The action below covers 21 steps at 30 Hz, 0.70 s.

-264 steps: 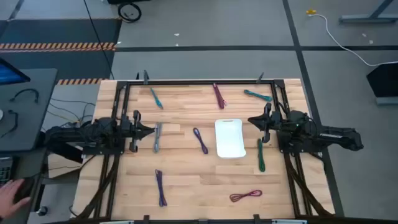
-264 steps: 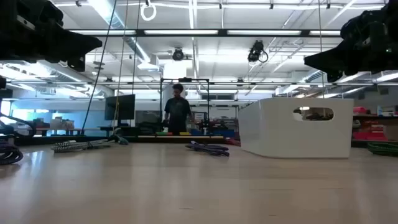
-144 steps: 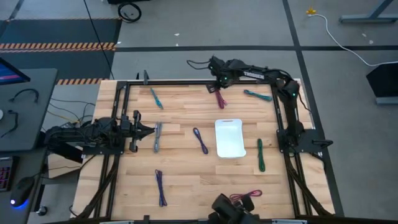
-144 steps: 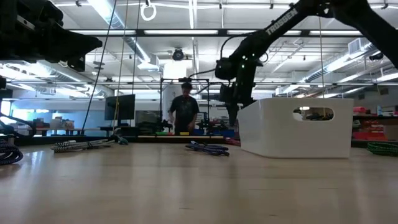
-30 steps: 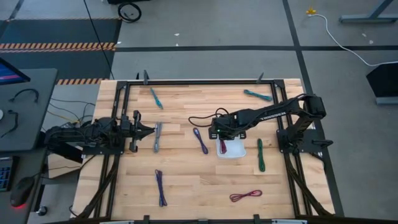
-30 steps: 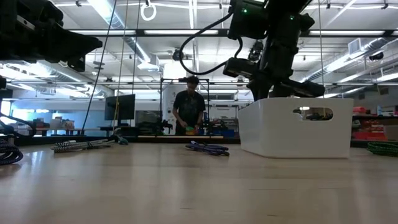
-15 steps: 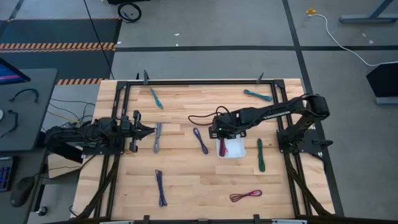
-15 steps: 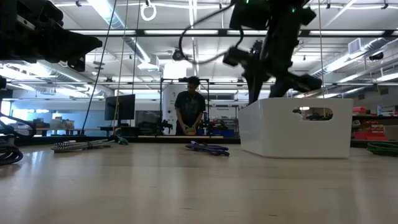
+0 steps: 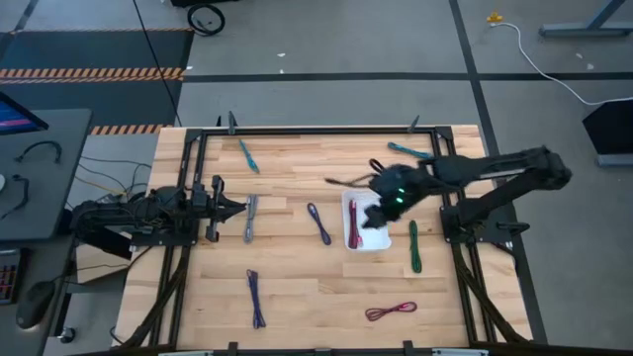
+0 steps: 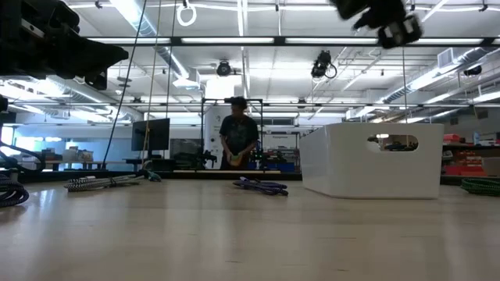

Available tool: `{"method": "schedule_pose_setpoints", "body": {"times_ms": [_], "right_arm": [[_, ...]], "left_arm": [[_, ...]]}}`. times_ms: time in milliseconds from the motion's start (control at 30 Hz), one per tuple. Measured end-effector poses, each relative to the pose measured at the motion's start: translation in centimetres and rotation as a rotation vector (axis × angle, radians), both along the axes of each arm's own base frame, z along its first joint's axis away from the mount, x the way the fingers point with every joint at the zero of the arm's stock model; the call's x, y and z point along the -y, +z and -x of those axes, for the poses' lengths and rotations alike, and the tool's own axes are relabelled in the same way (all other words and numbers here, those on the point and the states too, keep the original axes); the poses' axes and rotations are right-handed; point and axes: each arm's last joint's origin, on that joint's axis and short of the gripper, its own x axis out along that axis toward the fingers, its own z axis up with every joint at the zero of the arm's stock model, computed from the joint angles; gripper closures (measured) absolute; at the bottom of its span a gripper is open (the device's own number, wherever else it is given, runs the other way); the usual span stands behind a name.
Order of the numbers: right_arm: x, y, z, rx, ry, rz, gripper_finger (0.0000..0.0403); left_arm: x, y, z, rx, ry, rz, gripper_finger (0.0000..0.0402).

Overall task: Pick and place USB-C Cables
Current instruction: Put the green charger cable into the white bin

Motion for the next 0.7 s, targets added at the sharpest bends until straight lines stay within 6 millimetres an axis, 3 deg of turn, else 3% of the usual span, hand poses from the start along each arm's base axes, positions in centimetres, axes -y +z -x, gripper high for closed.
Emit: {"method": "schedule_pose_setpoints", "body": {"times_ms": [133,300,467,700], "right_arm": [[-2.5,-0.2,2.8,-0.105,0.009,0.054,0.0276],[-4.1,-3.7,5.8,-0.405,-0.124,0.103,0.0276],[-4.4,-8.5,7.3,-0.600,-0.261,0.063,0.0264],[-3.0,-14.5,9.3,-0.767,-0.448,0.028,0.0227]], "left_arm": [[0.0,0.0,0.0,0.000,0.000,0.000,0.0365],[0.0,0.0,0.0,0.000,0.000,0.000,0.0370],[0.0,0.0,0.0,0.000,0.000,0.000,0.0376],[0.0,0.0,0.0,0.000,0.000,0.000,0.0370]]}}
